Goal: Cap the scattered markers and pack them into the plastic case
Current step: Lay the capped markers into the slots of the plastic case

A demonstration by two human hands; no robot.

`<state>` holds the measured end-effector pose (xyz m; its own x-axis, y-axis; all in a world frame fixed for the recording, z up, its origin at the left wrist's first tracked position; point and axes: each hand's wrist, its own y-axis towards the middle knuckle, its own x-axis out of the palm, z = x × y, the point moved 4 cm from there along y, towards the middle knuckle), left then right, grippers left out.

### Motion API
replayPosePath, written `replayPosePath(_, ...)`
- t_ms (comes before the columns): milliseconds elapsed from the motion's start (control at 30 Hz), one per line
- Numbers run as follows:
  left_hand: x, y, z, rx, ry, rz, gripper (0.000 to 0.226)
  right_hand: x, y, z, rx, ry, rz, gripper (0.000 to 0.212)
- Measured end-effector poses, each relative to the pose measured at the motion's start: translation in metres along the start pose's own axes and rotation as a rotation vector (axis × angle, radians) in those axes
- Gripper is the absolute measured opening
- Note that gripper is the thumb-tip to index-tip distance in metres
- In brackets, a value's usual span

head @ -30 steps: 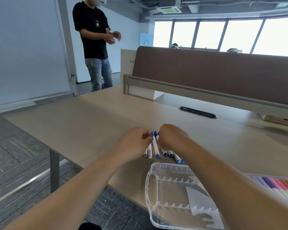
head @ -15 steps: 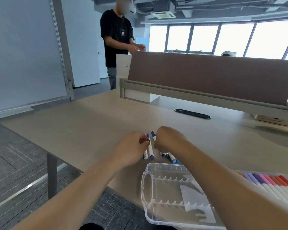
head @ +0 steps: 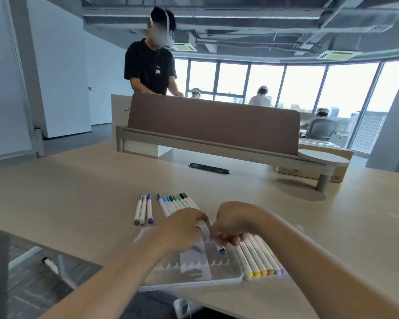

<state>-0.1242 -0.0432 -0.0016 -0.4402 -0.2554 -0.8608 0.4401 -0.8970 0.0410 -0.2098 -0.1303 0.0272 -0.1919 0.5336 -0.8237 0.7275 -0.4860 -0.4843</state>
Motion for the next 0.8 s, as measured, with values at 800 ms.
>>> replayPosePath(800,0.047,0.008,0.015,0.13,0.049,-0.166,0.068,0.01,0.002,0.054,0.07,-0.117,-0.017,0.043)
